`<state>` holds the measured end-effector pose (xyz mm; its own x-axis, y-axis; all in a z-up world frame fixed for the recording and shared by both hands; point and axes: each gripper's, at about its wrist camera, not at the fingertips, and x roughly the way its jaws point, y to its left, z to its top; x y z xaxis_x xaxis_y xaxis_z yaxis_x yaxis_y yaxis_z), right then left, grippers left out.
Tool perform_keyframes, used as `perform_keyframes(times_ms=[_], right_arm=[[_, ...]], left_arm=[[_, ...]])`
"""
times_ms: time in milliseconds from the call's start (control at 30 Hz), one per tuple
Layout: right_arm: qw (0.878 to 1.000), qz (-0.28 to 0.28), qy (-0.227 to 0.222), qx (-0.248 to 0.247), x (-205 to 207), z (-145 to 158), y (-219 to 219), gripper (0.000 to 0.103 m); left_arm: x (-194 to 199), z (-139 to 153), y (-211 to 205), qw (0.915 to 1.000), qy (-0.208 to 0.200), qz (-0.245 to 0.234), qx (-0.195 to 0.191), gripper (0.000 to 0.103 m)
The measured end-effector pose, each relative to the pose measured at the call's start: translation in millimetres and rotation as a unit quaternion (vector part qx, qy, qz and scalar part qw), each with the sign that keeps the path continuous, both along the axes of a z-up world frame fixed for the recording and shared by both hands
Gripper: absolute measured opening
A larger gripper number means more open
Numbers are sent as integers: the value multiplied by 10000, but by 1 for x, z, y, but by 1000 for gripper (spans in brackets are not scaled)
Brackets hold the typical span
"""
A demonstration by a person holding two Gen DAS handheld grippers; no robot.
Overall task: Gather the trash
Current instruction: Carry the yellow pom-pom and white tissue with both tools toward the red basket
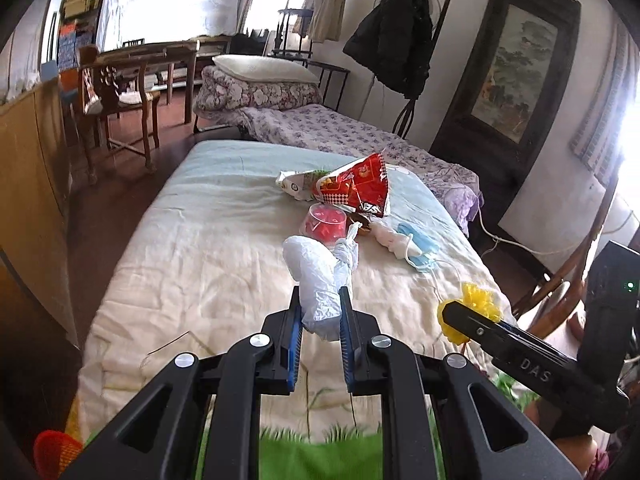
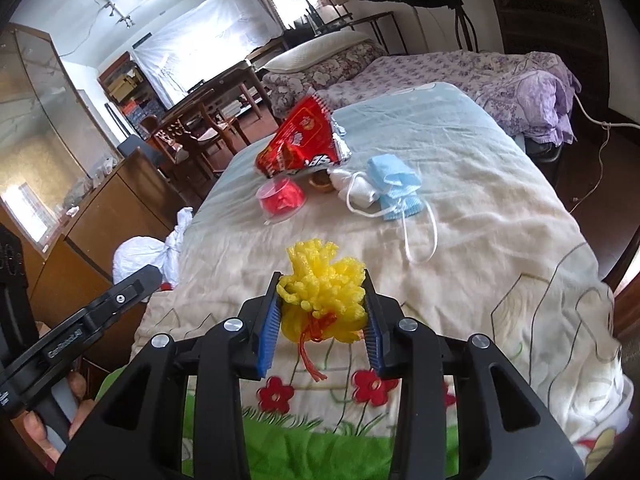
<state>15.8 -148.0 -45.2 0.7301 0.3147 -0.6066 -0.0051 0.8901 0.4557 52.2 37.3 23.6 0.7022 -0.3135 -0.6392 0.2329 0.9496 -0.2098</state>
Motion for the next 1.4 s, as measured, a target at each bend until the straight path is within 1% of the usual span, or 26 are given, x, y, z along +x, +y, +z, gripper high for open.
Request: perform_keyframes(times_ms=[100,267,433,667,833,967,1100,1200,1267,1367,1400], right_arm=[[10000,39,-74,45,-12,4,3,37],[9996,125,-272,23,-31,21,7,37],[9979,263,-592,31,-51,48,16,37],[9918,569,-1142,86,-87,94,37,38],[9877,801,-1337,119,-105,114,53,38],[9832,1040,-1500,40,-119,129,73,38],[9781,1278,-1641,-61,-132,138,94,38],[9740,1523,-1672,-113,-139,141,115,38],[9725,1672,-1620,-121,-141,139,127,38],[9704,1903,-1480,-154,-141,133,146,38],[9696,1985,-1419,-180,-139,129,154,38]], left_arm=[[-17,11,6,9999,-99,34,-11,17],[-41,31,18,9993,-343,166,16,17],[-64,53,31,9977,-604,317,-41,17],[-100,83,51,9940,-986,465,-91,17],[-129,101,70,9901,-1245,635,-121,17],[-150,110,92,9873,-1373,779,-158,17],[-171,109,119,9845,-1434,1005,-19,17],[-184,99,151,9837,-1320,1219,8,17],[-192,85,177,9833,-1153,1406,-21,18],[-203,55,216,9830,-779,1662,1,18],[-206,40,228,9827,-607,1751,52,18]])
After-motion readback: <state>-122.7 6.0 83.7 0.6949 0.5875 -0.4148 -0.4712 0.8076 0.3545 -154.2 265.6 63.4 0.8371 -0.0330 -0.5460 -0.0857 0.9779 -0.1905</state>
